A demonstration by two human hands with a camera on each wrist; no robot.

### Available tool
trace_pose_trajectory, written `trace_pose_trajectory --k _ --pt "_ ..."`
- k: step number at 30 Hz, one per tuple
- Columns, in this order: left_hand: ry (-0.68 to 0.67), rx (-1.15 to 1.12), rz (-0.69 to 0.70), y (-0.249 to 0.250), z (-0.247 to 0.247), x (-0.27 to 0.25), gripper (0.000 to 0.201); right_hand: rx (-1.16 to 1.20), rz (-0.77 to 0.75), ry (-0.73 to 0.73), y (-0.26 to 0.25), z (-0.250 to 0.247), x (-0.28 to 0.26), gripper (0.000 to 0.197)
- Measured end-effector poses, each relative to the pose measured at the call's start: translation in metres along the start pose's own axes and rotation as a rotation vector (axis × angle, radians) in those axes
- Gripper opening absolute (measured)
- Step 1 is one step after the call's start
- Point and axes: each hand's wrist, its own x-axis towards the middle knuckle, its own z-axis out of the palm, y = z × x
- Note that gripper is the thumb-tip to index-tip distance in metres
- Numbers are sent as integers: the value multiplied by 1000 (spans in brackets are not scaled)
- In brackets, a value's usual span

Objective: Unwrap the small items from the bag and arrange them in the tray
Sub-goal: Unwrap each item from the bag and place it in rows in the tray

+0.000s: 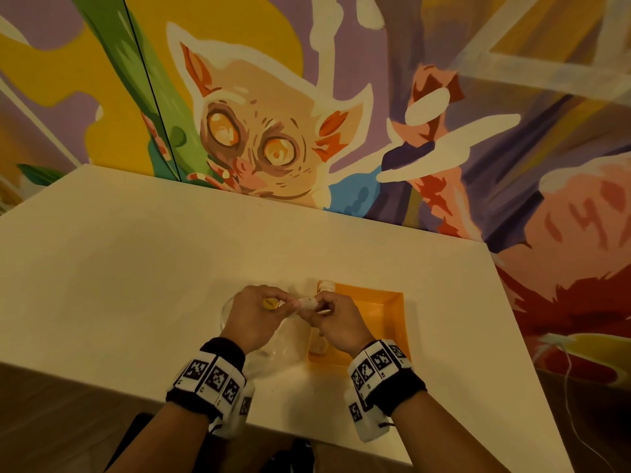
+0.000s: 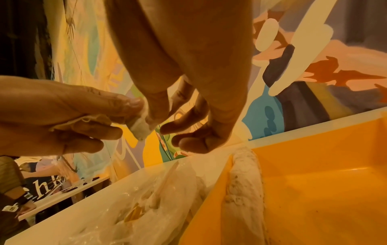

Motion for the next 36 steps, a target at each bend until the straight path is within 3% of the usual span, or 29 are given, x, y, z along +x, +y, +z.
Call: trace_pose_trajectory --k 3,6,10,15,19,25,30,36 --pt "-14 -31 19 9 3 -2 8 77 7 -71 -7 -2 -4 22" --pt "-10 -69 0 9 7 -1 16 54 25 -91 -9 -3 -5 7" --pt "39 -29 -127 -8 18 4 7 -93 133 -41 1 -16 0 9" --pt "-195 208 -236 -32 41 -2 17 -520 248 -94 24 -33 4 17" --pt "-319 288 -277 -44 61 -5 23 -664 353 -168 32 -25 7 20" --pt "-300 394 -322 -61 77 -4 26 -704 433 -191 44 -2 19 27" --pt "-308 385 -306 -65 79 -3 23 -740 465 -150 51 6 26 15" --pt "-278 379 -307 -67 80 -4 23 -735 497 -115 35 -2 20 33"
